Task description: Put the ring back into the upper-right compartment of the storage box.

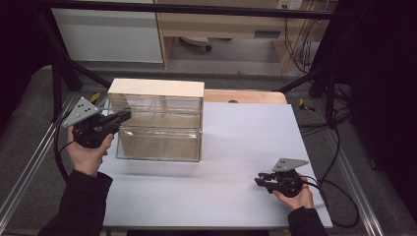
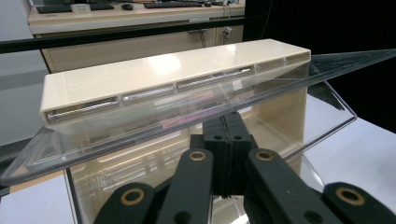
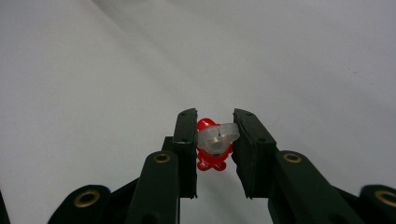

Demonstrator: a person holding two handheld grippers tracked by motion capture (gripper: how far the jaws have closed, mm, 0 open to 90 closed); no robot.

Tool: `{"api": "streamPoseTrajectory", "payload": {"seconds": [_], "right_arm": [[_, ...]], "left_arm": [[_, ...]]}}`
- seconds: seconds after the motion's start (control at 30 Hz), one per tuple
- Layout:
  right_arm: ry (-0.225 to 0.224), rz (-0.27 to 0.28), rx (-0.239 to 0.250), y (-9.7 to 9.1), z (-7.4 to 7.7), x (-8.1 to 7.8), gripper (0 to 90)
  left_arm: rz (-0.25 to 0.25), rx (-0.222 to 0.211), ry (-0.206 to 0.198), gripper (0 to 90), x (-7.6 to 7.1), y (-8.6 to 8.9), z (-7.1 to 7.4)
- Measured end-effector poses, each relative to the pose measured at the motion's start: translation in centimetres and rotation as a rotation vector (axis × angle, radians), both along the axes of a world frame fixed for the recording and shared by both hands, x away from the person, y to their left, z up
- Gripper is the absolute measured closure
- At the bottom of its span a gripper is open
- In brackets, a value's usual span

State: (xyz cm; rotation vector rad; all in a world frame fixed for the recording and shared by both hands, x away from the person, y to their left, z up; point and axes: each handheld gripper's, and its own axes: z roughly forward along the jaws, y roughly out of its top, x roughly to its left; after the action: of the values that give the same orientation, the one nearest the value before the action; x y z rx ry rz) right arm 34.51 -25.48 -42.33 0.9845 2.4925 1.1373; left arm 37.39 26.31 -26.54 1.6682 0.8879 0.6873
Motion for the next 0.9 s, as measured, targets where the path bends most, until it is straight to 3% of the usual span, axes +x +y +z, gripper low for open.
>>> {"api": "streamPoseTrajectory", "payload": {"seconds": [0.9], "right_arm": [[-0.04, 0.04, 0.025, 2.1, 2.2, -0.4, 71.6]], "left_arm": [[-0.003, 0.005, 0.002, 89.7, 0.2, -0.2, -0.1]]}}
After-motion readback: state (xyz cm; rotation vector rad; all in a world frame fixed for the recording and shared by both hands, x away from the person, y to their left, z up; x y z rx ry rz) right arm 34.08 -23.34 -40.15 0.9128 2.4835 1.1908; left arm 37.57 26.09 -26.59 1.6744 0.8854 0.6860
